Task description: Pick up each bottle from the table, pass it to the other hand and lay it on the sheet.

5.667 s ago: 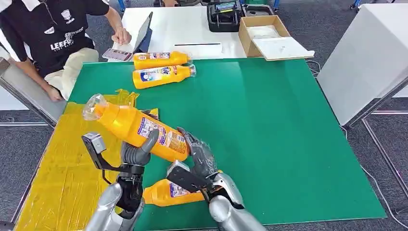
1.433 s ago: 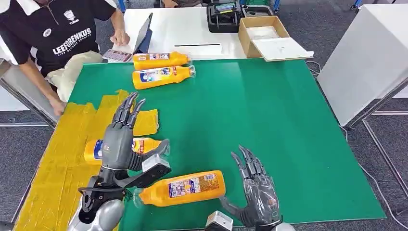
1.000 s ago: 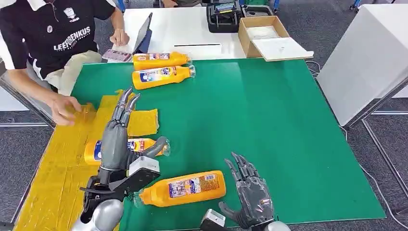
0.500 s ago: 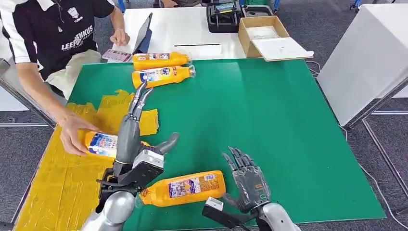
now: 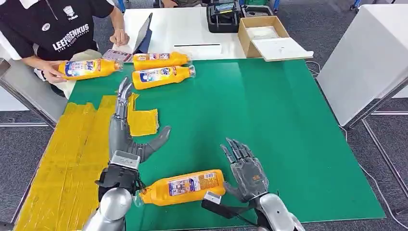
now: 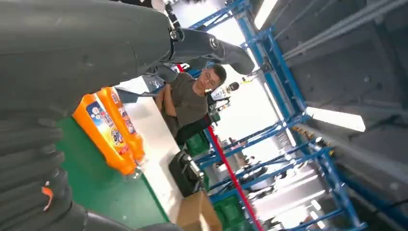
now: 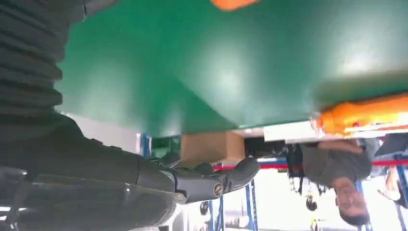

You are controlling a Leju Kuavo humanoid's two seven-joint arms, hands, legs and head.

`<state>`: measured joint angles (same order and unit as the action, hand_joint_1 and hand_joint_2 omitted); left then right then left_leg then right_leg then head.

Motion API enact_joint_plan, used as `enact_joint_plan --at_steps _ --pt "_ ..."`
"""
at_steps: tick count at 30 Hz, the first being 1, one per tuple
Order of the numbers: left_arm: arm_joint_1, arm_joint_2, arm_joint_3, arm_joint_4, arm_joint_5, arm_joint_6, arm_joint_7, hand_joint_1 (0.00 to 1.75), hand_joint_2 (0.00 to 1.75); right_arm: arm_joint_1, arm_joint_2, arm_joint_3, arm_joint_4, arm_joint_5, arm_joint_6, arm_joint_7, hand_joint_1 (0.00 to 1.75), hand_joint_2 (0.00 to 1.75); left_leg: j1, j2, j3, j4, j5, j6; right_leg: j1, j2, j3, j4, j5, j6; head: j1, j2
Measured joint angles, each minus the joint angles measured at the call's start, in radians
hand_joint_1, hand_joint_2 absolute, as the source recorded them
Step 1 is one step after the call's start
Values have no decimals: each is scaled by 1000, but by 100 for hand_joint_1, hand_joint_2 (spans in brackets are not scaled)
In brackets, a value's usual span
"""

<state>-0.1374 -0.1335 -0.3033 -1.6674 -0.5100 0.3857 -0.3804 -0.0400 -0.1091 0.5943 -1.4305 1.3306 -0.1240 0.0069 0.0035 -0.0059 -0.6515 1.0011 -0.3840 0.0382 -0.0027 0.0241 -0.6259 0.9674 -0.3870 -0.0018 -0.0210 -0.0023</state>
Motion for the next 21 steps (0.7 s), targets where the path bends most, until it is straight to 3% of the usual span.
enact_joint_plan --at_steps 21 --pt "-37 -17 -16 53 90 25 -60 0 175 -170 114 36 313 -22 -66 -84 0 175 0 0 0 0 1 0 0 0 0 0 0 0 0 0"
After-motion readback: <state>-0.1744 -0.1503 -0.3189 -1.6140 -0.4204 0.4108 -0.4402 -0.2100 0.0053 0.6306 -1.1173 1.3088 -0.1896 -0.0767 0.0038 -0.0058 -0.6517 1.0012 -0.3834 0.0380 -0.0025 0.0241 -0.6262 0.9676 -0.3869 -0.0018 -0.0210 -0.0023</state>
